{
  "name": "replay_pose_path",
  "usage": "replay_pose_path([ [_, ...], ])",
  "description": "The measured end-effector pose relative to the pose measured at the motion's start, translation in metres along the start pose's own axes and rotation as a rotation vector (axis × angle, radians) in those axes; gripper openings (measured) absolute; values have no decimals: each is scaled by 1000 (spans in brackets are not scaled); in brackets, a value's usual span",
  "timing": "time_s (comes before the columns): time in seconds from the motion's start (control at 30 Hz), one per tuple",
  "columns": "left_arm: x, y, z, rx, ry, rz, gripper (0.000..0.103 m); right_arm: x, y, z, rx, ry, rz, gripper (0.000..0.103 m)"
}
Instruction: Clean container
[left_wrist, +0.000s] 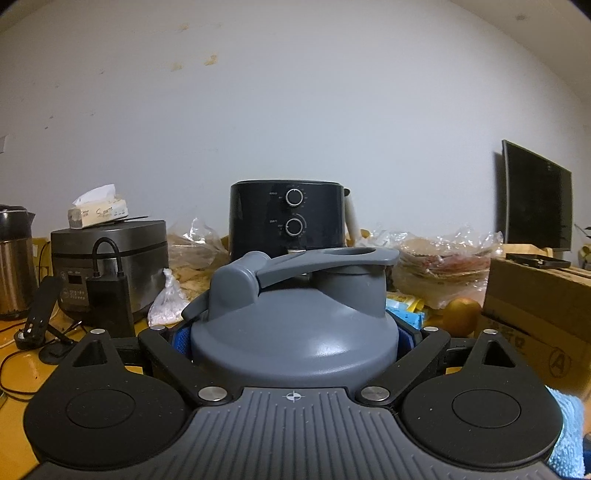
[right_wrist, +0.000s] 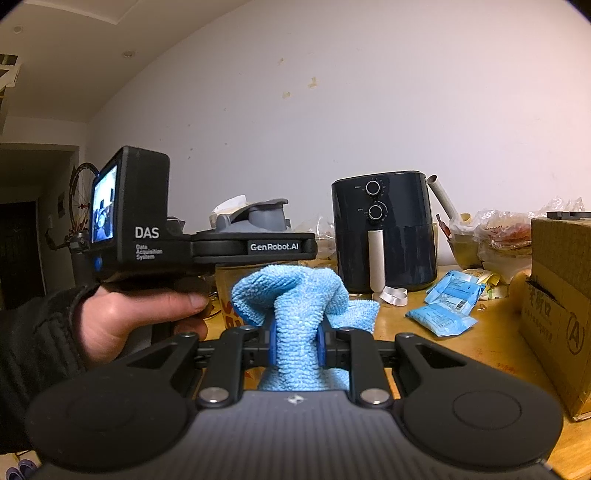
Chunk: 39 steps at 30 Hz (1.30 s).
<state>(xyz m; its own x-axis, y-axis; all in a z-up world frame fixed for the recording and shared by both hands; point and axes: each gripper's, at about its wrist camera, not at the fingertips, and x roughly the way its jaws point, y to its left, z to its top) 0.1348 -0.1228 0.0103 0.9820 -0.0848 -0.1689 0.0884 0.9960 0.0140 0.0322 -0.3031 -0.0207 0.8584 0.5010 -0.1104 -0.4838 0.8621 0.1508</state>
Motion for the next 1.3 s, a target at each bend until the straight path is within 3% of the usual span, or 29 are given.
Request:
replay_pose_path([
  [0.87, 6, 42, -6, 59, -11, -345, 95, 10, -1, -3, -5, 16, 19, 18],
  [1.3, 19, 63, -11, 92, -18, -598, 95, 12, 0, -4, -7, 20, 27, 18],
])
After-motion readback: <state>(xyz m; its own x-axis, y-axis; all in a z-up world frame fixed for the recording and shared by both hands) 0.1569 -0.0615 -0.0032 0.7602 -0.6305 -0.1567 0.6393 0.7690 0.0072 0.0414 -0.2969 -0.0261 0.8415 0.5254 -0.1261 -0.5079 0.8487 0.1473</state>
